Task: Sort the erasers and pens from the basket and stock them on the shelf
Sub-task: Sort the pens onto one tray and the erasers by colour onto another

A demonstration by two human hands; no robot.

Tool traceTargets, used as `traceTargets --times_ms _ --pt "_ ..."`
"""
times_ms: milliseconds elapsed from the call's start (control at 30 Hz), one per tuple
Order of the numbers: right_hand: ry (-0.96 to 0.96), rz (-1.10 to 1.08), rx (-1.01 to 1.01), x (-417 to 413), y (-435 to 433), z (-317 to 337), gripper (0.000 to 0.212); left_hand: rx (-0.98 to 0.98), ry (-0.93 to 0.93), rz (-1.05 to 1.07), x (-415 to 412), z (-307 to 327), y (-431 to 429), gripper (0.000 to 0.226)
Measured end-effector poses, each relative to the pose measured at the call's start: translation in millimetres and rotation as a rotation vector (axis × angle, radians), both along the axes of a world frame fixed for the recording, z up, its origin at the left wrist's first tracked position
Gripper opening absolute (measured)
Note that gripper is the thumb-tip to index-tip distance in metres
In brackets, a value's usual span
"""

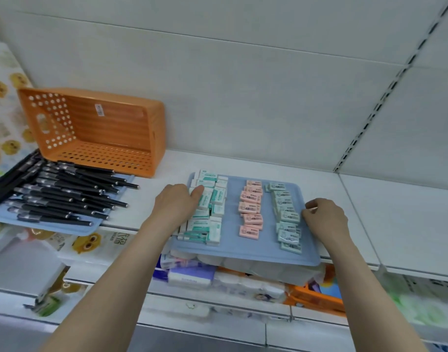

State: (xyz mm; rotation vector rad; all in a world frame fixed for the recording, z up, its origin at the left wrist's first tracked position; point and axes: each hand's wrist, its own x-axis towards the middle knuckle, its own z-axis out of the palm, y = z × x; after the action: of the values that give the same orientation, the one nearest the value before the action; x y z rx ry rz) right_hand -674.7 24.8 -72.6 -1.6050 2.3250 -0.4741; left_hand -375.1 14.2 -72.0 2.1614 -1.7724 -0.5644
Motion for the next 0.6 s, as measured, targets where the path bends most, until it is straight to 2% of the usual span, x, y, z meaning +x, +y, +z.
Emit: traceTargets --times_ms 100,367,600 --pt "-0.003 0.016 -0.015 0 -2 -5 0.021 0.081 -0.061 0.009 0 2 -4 0.057" --pt "-0.036 0.005 -0.008 6 -1 -6 0.021 0.123 0.206 0.038 8 -1 -10 0.052" --pt "-0.158 -0.046 -0.039 14 2 -9 0.028 0.113 0.332 -0.024 22 -8 -16 0.048"
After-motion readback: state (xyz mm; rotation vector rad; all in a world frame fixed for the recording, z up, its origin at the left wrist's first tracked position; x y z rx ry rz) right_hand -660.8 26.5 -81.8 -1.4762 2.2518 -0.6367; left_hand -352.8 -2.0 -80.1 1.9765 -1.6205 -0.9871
